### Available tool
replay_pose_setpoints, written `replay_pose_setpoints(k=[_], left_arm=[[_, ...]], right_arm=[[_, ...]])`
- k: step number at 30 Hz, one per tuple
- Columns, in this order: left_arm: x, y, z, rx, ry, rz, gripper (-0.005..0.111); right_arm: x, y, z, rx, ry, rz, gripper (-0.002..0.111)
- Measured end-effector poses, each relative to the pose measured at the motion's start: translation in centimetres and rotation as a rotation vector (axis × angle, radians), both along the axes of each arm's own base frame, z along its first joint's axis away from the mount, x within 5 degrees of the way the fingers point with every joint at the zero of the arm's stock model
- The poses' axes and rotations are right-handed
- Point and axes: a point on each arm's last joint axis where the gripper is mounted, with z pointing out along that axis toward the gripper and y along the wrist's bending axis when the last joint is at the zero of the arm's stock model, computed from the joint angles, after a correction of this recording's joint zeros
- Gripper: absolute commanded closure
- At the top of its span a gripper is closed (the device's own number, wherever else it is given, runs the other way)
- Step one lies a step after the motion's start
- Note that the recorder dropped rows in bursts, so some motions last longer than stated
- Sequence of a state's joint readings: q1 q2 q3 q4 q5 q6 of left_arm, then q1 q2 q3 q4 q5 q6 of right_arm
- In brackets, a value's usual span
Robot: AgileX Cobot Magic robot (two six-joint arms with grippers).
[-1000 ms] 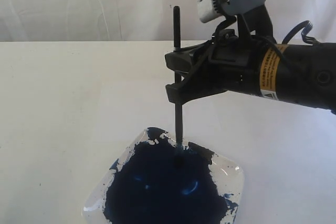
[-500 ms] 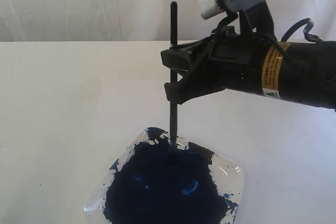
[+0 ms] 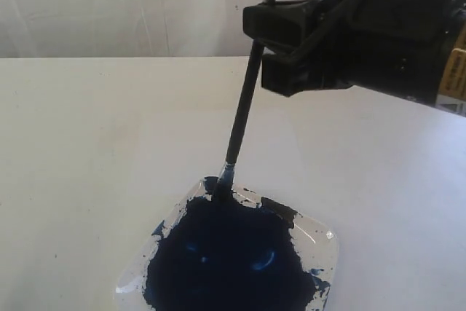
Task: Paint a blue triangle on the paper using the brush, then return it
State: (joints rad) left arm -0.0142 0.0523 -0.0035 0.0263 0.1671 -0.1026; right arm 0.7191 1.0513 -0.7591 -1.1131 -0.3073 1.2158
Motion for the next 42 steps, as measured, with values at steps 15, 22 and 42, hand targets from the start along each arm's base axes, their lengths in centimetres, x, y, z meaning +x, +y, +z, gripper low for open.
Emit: replay_pose_setpoints(k=[15, 22, 42], left_arm=[[0.2, 0.0, 0.5, -0.001, -0.062, 0.003, 0.107], [0.5, 0.1, 2.1, -0.001, -0.24, 0.01, 0.107], [14.6, -1.6, 10.7, 0.054, 0.428, -0.167, 0.107]], right_arm=[[-1.6, -2.2, -2.4, -0.023, 0.071, -0.071, 0.108], [-1.7, -2.5, -2.4, -0.029, 0.072, -0.091, 0.108], [-1.6, -2.5, -2.5, -0.033, 0.074, -0.099, 0.108]])
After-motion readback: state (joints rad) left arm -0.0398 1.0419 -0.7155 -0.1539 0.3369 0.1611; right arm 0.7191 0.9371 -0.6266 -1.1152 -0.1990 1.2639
